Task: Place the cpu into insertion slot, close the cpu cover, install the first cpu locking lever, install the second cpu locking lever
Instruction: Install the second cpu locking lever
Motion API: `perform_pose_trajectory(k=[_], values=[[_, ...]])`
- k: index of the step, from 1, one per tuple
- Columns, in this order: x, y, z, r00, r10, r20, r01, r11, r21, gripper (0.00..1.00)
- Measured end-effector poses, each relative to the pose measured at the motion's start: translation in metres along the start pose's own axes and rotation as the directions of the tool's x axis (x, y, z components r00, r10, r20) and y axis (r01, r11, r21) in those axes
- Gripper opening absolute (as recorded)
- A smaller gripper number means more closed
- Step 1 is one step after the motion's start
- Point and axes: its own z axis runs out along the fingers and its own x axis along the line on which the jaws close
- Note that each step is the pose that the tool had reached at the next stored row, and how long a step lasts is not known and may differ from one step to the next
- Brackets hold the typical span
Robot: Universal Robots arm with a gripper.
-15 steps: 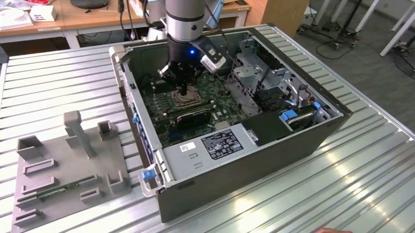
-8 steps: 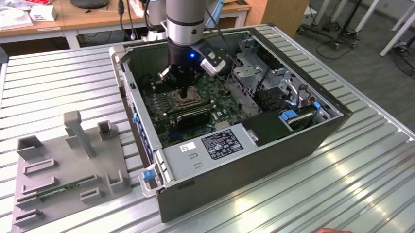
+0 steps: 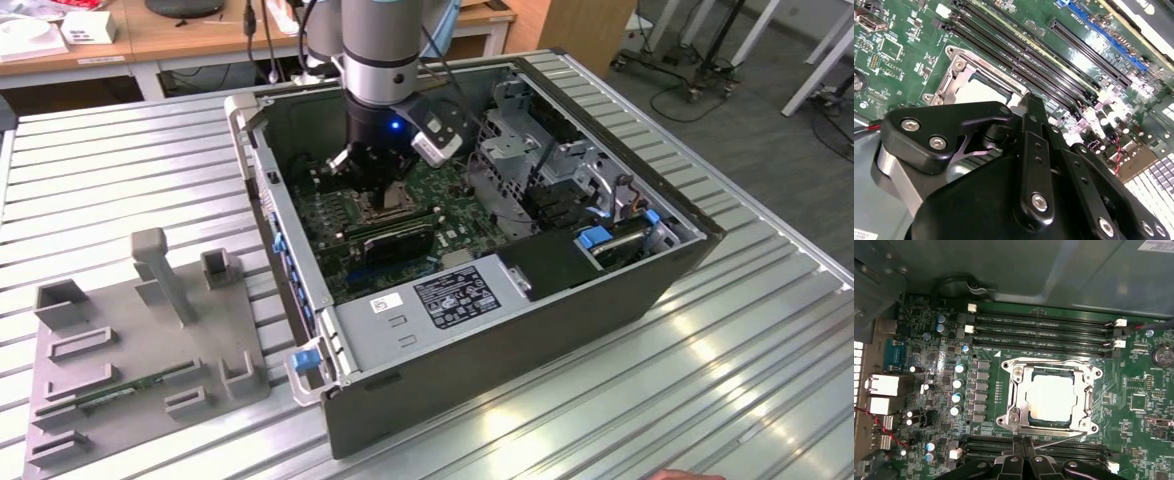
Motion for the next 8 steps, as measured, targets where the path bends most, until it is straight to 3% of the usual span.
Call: perform_pose_trajectory(k=[8], values=[[0.0013,-0.0006,0.0143,1.0,0.0,-0.0005,0.0,1.0,0.0001,0.11]])
